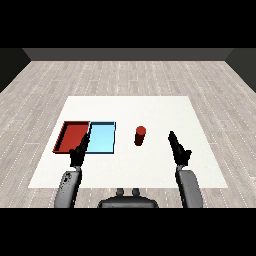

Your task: Pick the red can and put it in the red box

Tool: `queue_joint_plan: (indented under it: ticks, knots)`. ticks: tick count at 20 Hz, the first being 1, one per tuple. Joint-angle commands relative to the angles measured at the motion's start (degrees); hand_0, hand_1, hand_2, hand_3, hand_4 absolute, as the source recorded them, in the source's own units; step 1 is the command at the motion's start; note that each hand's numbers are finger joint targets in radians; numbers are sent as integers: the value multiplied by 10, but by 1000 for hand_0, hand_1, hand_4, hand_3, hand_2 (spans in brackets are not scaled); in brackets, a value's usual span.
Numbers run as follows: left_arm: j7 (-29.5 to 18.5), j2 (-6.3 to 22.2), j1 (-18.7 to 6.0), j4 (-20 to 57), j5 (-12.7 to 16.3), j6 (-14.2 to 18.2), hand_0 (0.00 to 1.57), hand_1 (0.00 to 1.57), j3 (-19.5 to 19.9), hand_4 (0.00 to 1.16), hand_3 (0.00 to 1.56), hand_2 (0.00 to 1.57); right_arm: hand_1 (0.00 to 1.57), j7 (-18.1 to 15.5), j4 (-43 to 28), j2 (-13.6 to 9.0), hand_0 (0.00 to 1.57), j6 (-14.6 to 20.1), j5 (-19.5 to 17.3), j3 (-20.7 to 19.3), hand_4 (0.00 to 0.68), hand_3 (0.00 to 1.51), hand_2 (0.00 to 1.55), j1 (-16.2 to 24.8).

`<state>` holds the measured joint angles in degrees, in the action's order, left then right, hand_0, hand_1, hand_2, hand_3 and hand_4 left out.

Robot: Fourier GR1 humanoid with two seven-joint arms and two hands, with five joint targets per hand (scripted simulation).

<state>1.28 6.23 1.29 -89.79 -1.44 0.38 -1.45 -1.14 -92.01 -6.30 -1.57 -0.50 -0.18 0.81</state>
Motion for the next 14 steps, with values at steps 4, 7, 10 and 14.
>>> queue_joint_plan:
  ticks: [4,7,10,14]
  knots:
    - [-17,-8,-9,-5,7,-14,0,0,11,0,0,0,0,-13,57,-32,0,-42,44,-70,0,0,0,-40]
    - [-138,-40,-42,-73,36,-3,0,0,21,0,0,0,0,-86,14,-26,0,-68,94,-85,0,0,0,-72]
    - [-206,-27,-29,-61,53,-33,0,0,35,0,0,0,0,-167,36,-40,0,-111,100,-95,0,0,0,-24]
    - [-284,-19,3,-21,71,-67,0,0,54,0,0,0,0,-178,41,-45,0,-127,112,-105,0,0,0,-29]
